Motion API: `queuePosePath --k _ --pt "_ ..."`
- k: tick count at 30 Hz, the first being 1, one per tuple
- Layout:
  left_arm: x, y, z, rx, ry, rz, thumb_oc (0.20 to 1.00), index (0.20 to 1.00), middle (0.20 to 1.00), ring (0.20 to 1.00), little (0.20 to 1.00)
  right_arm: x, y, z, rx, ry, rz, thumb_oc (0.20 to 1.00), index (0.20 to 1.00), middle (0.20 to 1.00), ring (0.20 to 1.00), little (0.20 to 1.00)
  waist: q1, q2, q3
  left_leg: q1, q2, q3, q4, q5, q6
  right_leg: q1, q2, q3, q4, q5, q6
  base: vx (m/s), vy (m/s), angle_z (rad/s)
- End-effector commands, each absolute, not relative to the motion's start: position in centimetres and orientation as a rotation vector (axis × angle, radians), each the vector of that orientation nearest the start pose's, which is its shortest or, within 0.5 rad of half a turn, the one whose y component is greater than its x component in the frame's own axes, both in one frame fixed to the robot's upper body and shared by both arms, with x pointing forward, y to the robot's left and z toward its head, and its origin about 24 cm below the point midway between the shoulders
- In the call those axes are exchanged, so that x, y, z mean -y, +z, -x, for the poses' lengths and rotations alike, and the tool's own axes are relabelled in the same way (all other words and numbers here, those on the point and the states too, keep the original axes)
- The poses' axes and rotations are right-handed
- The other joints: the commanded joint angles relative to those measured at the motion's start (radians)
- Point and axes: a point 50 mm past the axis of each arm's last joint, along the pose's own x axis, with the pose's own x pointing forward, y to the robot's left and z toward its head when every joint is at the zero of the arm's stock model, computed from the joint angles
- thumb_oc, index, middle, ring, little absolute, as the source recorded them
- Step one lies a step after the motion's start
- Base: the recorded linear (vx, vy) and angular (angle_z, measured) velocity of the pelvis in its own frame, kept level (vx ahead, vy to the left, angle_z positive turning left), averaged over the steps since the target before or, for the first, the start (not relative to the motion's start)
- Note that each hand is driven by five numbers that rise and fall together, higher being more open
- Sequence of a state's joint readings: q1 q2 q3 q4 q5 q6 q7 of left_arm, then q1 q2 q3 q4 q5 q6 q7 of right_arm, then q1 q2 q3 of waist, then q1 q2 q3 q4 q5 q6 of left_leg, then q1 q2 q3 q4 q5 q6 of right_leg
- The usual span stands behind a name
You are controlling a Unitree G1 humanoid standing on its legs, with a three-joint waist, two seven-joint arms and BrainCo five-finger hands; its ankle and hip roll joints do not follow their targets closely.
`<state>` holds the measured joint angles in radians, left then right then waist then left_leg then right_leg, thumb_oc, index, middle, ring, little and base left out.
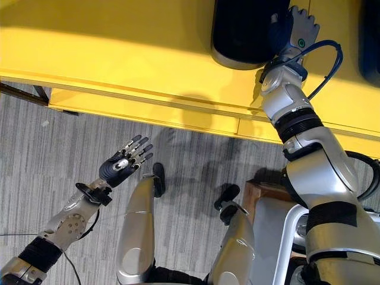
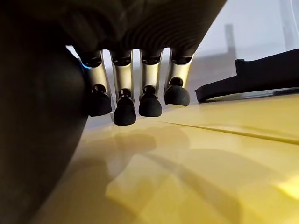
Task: Move parts from the plastic box to the shelf.
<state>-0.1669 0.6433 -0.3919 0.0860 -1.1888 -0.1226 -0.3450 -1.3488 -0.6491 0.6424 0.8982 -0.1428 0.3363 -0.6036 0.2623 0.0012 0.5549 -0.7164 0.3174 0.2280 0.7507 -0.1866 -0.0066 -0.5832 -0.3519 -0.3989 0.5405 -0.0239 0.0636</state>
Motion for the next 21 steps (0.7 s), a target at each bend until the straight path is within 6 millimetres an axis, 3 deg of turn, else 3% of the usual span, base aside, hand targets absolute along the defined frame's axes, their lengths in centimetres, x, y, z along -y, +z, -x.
queuePosePath --k 1,21 --pt "-16.6 8.0 -26.4 0.026 -0.674 0.565 1.0 1.0 1.0 1.0 1.0 23.5 37.6 -37.8 0.585 -0.971 1.106 0.2 0.2 0.2 0.2 0.2 0.033 0.038 -0.035 0.05 -0.048 -0.001 -0.164 0.043 -0.002 -0.015 -0.003 -0.04 0.261 -0.189 0.04 0.0 0.0 0.0" --pt "-16.8 8.1 -26.2 0.004 -0.687 0.542 1.0 1.0 1.0 1.0 1.0 23.3 39.6 -36.9 0.662 -1.006 1.145 0.2 0.2 0.2 0.2 0.2 0.038 0.04 -0.035 0.04 -0.05 -0.01 -0.159 0.042 -0.007 -0.024 -0.009 -0.048 0.273 -0.194 0.034 0.01 -0.009 0.01"
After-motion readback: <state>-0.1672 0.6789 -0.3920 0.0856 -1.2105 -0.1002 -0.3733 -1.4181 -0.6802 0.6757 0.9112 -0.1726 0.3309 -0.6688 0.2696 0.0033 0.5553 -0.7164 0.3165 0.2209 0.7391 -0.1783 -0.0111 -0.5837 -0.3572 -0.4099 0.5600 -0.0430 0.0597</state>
